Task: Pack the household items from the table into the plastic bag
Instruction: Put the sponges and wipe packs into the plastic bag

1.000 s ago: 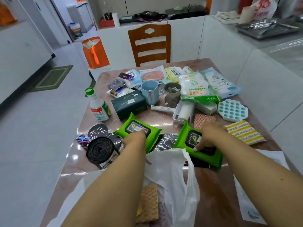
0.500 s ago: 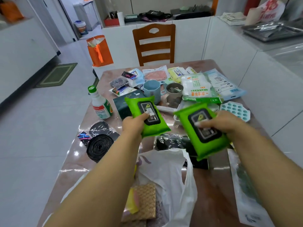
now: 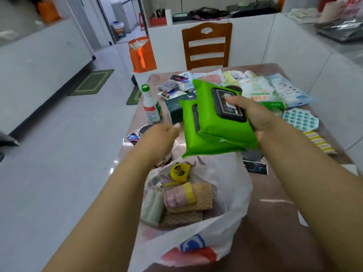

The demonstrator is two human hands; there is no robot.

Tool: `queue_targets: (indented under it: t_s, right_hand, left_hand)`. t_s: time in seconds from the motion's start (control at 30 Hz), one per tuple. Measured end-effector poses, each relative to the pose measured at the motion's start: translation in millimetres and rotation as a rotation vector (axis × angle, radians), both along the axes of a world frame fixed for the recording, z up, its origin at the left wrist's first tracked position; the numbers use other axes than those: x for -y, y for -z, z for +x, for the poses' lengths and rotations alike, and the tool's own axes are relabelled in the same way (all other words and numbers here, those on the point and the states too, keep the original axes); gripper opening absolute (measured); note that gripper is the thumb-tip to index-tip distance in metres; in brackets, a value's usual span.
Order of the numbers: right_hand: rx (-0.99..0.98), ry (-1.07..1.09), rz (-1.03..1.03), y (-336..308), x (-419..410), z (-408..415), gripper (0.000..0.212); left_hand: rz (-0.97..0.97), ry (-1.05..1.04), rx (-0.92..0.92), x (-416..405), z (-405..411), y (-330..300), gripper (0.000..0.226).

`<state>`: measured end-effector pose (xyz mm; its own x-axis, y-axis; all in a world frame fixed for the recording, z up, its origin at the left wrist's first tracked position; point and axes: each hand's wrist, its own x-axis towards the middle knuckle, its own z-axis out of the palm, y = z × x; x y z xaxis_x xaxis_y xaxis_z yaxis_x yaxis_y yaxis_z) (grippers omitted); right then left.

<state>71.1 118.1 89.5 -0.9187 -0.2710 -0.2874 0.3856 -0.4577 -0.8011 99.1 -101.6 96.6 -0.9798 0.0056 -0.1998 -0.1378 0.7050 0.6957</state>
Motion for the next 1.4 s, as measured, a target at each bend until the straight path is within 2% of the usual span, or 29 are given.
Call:
queue_targets:
  t_s: [0.03,0.07,0.1,0.13,0.17,0.23,0.33,0.4,0.53,0.6,0.67,0.73,0.83,0.87,0.93,1.07,1.13,1.2,1.27,1.3,1.4]
  right_hand:
    - [-0.004,-0.002,0.022,0,4,6,0.029]
    - [0.000,-0.003,0.048,0,7,13,0.030]
    - [0.013,-0.001,0.076,0,12,20,0.028]
    - [0.031,-0.002,0.103,2,17,27,0.023]
    - [0.052,-0.008,0.132,4,23,34,0.019]
    - [0.108,-0.030,0.181,12,36,48,0.016]
    - [0.215,-0.114,0.211,28,57,67,0.020]
    - [0.274,-0.169,0.197,37,74,78,0.025]
    - [0.298,-0.177,0.142,49,122,92,0.014]
    - [0.292,-0.199,0.182,58,148,98,0.015]
    - [0.285,-0.263,0.303,68,172,108,0.017]
    - [0.264,-0.331,0.478,73,187,117,0.027]
    - [-0.001,-0.503,0.976,74,189,118,0.059]
    - [-0.084,-0.518,1.098,71,189,117,0.062]
    - [-0.144,-0.504,1.159,68,192,113,0.061]
    - [0.075,-0.413,0.864,72,192,98,0.051]
    - [0.010,-0.412,0.925,73,195,95,0.055]
    - [-0.033,-0.400,0.898,71,202,95,0.055]
    - [-0.012,-0.379,0.837,69,198,87,0.040]
    - [0.006,-0.347,0.912,66,188,80,0.035]
    - [-0.016,-0.261,1.240,71,136,58,0.040]
  left_hand:
    - [-0.363,0.105,-0.059,13,13,0,0.041]
    - [-0.636,0.156,-0.060,22,27,0,0.049]
    - [-0.801,0.167,-0.003,29,40,-1,0.058]
    - [-0.873,0.156,0.086,35,49,-1,0.058]
    - [-0.902,0.142,0.167,39,55,-1,0.048]
    - [-0.918,0.116,0.226,51,58,1,0.035]
    - [-0.784,-0.002,0.174,74,50,-5,0.020]
    - [-0.626,-0.087,0.131,84,45,-9,0.025]
    - [0.054,-0.322,0.128,97,47,-13,0.033]
    - [0.200,-0.359,0.135,97,50,-14,0.034]
    - [0.174,-0.369,0.099,99,49,-14,0.030]
    - [0.160,-0.384,0.069,103,48,-13,0.023]
    - [0.281,-0.425,0.055,111,50,-11,0.018]
    - [0.312,-0.435,0.054,113,52,-11,0.015]
    - [0.382,-0.419,0.077,114,55,-14,0.013]
    - [0.796,-0.432,0.178,114,57,-35,0.004]
    - [0.911,-0.393,0.215,115,56,-43,0.009]
    - [0.921,-0.348,0.258,110,53,-43,0.010]
    - [0.859,-0.364,0.239,107,51,-37,0.015]
    - [0.822,-0.384,0.218,109,50,-33,0.018]
    - [0.706,-0.443,0.154,125,49,-22,0.022]
